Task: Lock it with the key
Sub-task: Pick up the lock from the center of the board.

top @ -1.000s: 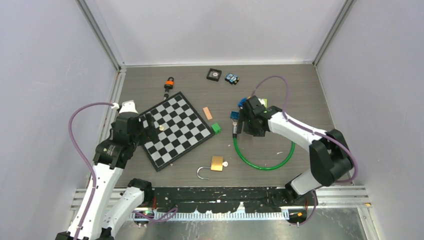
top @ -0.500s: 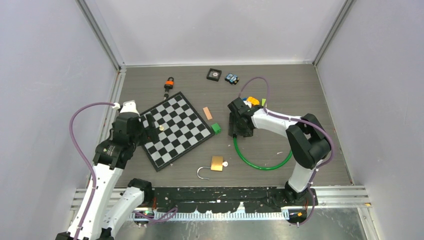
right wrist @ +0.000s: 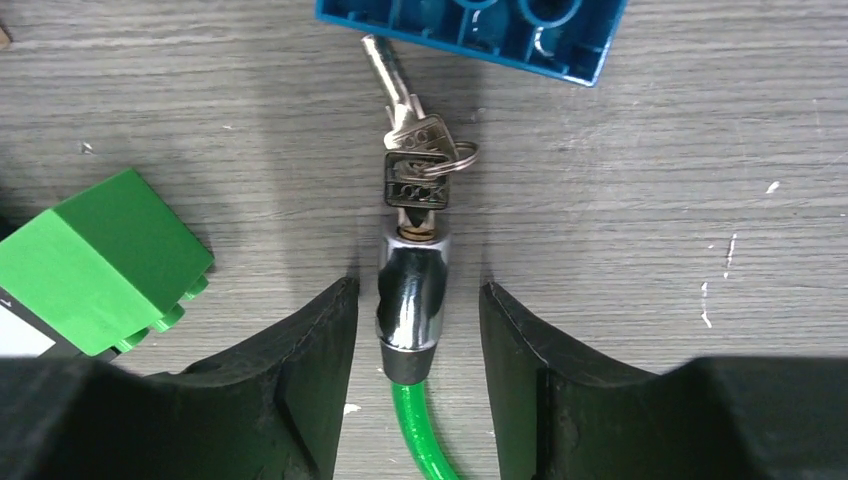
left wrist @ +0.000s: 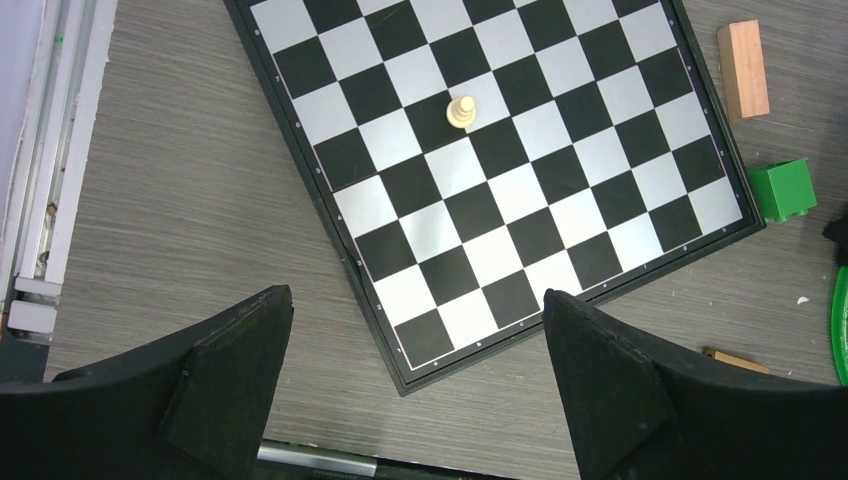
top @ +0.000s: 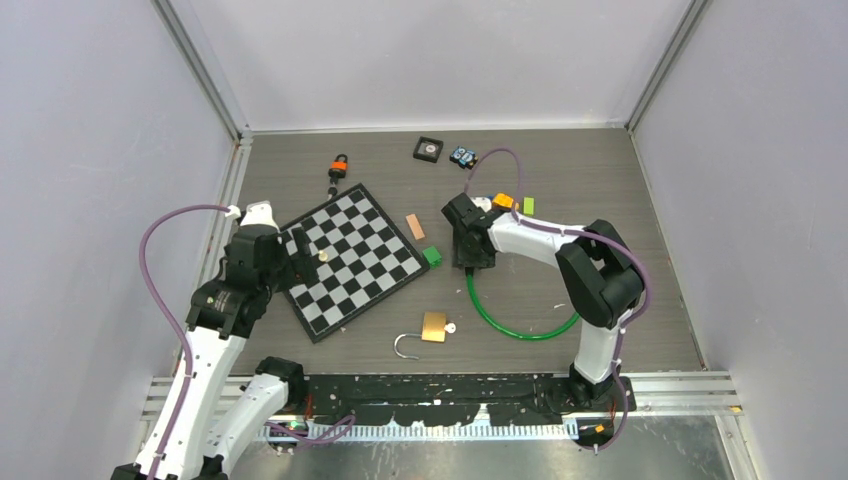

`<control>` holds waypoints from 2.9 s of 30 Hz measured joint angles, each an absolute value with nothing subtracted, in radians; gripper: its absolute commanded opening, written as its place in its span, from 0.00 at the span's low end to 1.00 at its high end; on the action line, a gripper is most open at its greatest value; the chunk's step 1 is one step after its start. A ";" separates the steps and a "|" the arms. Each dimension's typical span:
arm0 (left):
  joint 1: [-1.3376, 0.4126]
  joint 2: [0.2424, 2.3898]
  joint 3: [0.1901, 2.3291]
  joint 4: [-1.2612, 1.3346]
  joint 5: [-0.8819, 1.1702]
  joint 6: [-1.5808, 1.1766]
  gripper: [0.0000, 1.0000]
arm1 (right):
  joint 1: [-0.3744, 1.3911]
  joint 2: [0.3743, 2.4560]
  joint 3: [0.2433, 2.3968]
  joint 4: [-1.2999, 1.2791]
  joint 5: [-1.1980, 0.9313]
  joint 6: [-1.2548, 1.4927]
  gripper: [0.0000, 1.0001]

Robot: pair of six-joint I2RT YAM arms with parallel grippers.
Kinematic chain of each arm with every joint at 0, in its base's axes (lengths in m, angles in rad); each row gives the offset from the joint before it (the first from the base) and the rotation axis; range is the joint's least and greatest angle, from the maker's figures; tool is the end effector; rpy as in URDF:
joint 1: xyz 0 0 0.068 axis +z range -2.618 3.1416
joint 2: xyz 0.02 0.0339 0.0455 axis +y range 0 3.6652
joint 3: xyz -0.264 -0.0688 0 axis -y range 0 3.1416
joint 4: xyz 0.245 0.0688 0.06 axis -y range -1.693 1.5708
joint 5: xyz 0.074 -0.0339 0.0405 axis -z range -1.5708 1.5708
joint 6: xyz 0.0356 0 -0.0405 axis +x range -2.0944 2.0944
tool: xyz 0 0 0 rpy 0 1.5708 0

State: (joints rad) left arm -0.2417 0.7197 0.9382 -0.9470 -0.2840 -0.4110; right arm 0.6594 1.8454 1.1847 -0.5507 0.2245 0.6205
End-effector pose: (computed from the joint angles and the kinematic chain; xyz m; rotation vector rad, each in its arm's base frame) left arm 0.1270 -0.0210 0.3272 -0.3352 2.2392 -0.0185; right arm 0.2895 0.2143 0.1629 0.0028 2.7215 0.0491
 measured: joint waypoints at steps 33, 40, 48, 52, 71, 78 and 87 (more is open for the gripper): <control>-0.242 0.567 0.920 -0.850 -0.132 -0.466 0.98 | 0.698 1.337 1.005 -0.556 0.198 0.497 0.01; -0.242 0.591 0.916 -0.731 0.059 -0.575 0.98 | 0.698 1.101 0.959 -0.537 0.080 0.492 0.01; -0.318 0.567 0.857 -0.584 0.157 -0.685 0.98 | 0.699 0.974 0.926 -0.454 -0.004 0.612 0.01; -0.502 0.582 0.839 -0.537 0.092 -0.700 0.98 | 0.709 0.960 0.915 -0.401 -0.015 0.681 0.01; -1.295 1.039 0.809 -0.007 -0.570 -0.492 0.83 | 0.716 0.896 0.881 -0.389 0.077 0.900 0.01; -1.296 1.163 0.821 0.088 -0.573 -0.466 0.71 | 0.716 0.881 0.880 -0.389 0.057 0.945 0.01; -1.296 1.211 0.861 0.123 -0.571 -0.463 0.55 | 0.716 0.868 0.877 -0.381 0.000 0.950 0.01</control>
State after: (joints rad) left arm -1.2961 1.2106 0.8608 0.1230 -0.5713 -0.4629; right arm 0.7162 0.8680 0.8768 -0.3805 0.0002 0.9501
